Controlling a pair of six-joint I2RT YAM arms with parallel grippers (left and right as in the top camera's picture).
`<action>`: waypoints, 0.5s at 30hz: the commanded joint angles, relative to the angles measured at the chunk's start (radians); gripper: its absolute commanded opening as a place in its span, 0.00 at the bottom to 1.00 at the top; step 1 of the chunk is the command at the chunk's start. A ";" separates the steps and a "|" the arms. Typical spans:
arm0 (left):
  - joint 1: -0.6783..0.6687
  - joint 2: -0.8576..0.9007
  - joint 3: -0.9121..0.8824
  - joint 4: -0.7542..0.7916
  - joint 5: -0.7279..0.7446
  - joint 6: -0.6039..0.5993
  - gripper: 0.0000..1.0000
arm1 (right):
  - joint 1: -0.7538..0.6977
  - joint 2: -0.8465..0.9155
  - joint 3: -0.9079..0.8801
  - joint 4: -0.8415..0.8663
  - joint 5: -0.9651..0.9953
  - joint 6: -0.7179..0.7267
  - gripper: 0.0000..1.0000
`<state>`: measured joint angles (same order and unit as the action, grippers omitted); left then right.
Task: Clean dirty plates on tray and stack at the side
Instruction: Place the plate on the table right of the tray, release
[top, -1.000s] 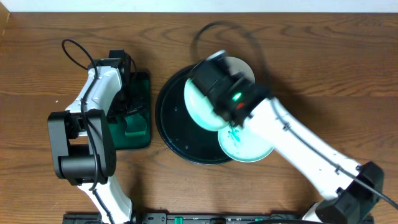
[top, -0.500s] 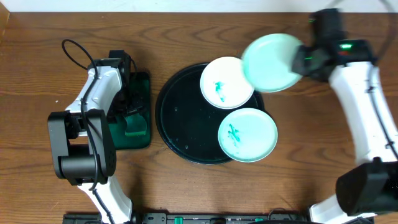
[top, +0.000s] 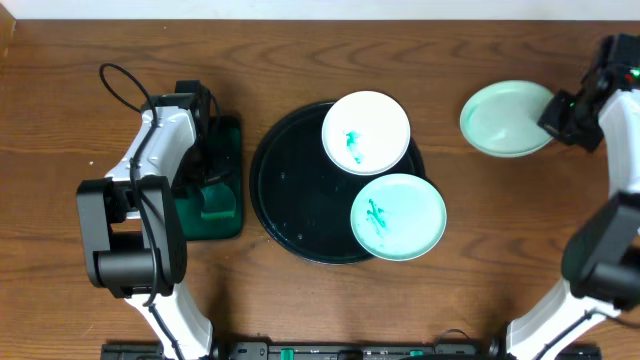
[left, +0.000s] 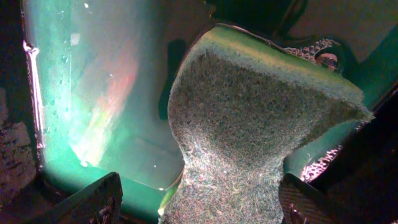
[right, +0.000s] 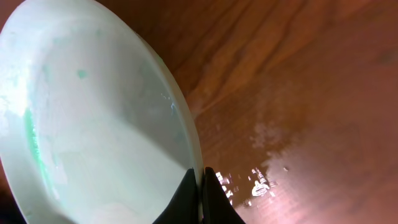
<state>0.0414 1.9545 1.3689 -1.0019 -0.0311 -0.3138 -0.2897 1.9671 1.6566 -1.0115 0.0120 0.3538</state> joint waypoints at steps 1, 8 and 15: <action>0.003 0.008 -0.002 -0.010 -0.002 0.002 0.81 | -0.012 0.069 0.015 0.015 -0.017 -0.025 0.01; 0.003 0.008 -0.002 -0.014 -0.002 0.002 0.81 | -0.054 0.159 0.015 0.031 0.058 0.019 0.01; 0.003 0.008 -0.002 -0.014 -0.002 0.002 0.81 | -0.126 0.175 0.015 0.001 0.046 0.000 0.09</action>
<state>0.0414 1.9545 1.3689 -1.0130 -0.0311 -0.3138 -0.3897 2.1311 1.6566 -1.0004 0.0387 0.3584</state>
